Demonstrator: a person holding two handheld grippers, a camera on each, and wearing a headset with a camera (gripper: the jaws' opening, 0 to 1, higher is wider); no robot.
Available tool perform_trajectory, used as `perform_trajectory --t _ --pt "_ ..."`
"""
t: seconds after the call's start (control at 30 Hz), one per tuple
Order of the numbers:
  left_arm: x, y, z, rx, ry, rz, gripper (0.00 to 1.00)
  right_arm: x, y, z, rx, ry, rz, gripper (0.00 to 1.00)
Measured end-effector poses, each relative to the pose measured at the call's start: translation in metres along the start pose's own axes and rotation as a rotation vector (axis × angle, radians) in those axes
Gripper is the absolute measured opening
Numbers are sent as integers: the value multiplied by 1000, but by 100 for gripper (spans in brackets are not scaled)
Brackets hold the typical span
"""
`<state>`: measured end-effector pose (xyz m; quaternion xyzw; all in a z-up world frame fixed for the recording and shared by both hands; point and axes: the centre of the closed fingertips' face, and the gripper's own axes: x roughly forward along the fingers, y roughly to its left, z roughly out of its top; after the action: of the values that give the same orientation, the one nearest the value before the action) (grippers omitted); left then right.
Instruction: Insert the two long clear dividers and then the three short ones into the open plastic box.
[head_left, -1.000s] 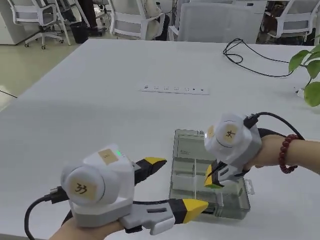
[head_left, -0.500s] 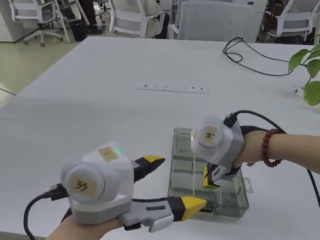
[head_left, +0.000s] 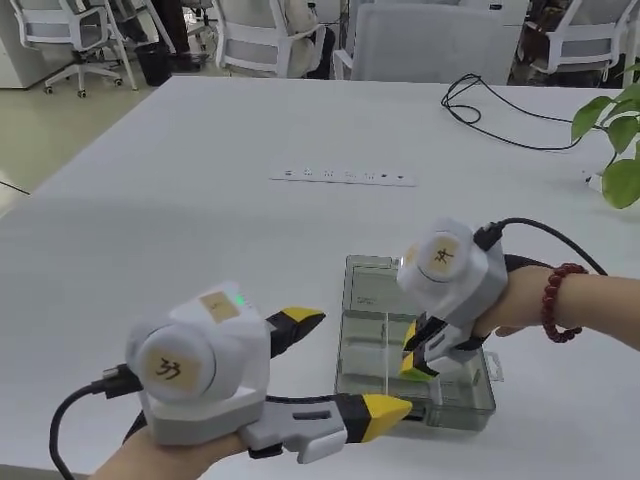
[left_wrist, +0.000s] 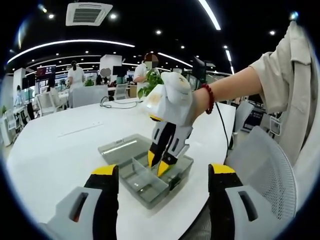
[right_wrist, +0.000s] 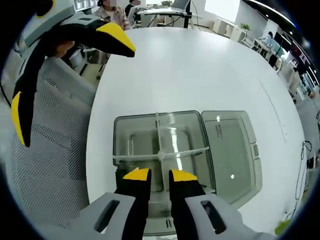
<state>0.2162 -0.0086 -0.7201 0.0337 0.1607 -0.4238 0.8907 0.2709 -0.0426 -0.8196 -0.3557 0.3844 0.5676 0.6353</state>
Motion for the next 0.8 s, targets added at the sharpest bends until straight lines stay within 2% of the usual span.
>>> perform_trajectory --t 0.37,0.53,0.8 --pt "-1 1 -3 0 10 20 82 -26 2 4 3 -92 -6 33" --pt "0 2 -2 -2 5 35 87 -39 2 -4 5 -118 -12 38" --pt "1 5 0 -7 -1 53 94 -58 0 -28 -1 -135 -13 44"
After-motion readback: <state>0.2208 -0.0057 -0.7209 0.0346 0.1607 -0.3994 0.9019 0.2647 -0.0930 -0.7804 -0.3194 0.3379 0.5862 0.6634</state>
